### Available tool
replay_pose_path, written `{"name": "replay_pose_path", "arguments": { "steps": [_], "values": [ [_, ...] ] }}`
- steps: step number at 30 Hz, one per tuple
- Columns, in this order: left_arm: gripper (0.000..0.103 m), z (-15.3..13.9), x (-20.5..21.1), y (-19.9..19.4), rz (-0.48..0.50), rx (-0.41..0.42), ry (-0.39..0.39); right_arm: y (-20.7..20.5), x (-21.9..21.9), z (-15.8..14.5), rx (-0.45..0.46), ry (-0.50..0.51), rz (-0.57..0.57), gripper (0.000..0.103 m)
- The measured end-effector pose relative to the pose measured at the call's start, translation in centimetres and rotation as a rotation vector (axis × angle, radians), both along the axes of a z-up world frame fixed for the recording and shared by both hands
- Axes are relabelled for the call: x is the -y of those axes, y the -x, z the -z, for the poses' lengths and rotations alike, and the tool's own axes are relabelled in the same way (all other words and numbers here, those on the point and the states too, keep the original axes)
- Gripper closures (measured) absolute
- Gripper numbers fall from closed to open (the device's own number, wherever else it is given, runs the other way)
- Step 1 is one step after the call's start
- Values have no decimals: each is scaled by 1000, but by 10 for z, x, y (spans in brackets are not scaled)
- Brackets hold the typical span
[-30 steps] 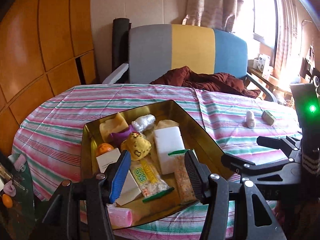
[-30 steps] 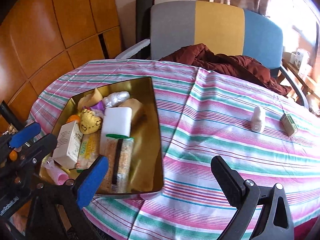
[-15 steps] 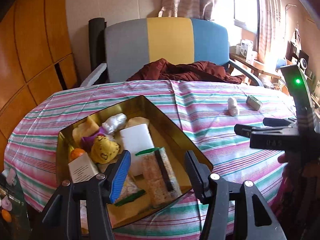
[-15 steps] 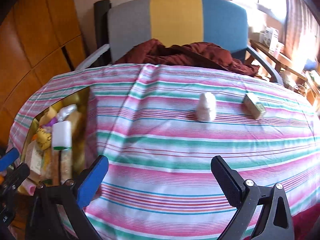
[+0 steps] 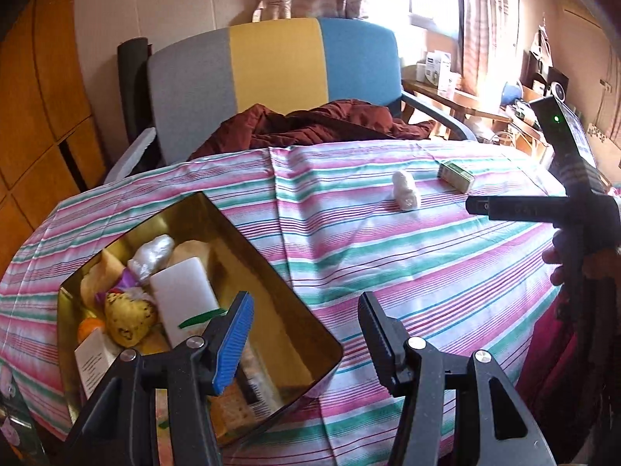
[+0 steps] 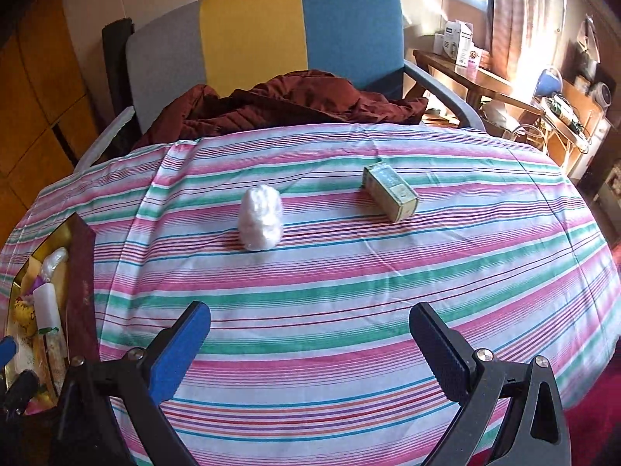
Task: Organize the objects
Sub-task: 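Move both grippers back over the plastic-wrapped ball and green box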
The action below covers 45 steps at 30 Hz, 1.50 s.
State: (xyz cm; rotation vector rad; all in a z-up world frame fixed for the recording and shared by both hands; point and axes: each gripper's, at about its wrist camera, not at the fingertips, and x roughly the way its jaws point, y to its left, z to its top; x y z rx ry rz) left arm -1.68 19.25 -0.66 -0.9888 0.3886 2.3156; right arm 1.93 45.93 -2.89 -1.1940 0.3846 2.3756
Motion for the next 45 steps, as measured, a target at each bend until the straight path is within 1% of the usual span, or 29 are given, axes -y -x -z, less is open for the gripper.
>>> {"name": "replay_pose_path", "arguments": {
  "steps": [7, 10, 16, 20, 22, 26, 30, 32, 34, 35, 38, 40, 43, 45],
  "values": [
    [46, 10, -34, 7, 54, 30, 12, 3, -37, 1, 18, 10, 49, 0],
    [46, 13, -46, 11, 72, 51, 11, 5, -50, 3, 31, 14, 64, 0],
    [46, 20, -71, 13, 107, 65, 23, 9, -72, 9, 50, 21, 88, 0],
    [46, 27, -84, 15, 122, 94, 26, 10, -86, 14, 65, 29, 107, 0],
    [46, 32, -90, 18, 128, 123, 23, 13, -94, 15, 73, 32, 108, 0],
    [46, 40, -101, 26, 121, 183, 9, 25, -109, 14, 89, 4, 105, 0],
    [46, 43, -114, 42, 96, 246, -22, 36, -128, 21, 67, 12, 135, 0],
    [46, 44, -123, 50, 84, 267, -31, 35, -137, 30, 46, 36, 166, 0],
    [46, 44, -134, 58, 82, 264, -32, 32, -146, 41, 84, 73, 206, 0],
    [46, 45, -139, 61, 81, 264, -33, 29, -151, 42, 83, 84, 222, 0],
    [46, 48, -159, 72, 81, 274, -41, 19, -159, 34, 32, 107, 256, 0],
    [46, 52, -175, 78, 91, 261, -31, 15, -163, 32, 12, 137, 270, 0],
    [46, 58, -197, 88, 106, 271, -24, 16, -165, 34, 20, 153, 269, 0],
    [42, 62, -209, 95, 104, 259, -14, 19, -163, 36, 31, 159, 257, 0]
  ]
}}
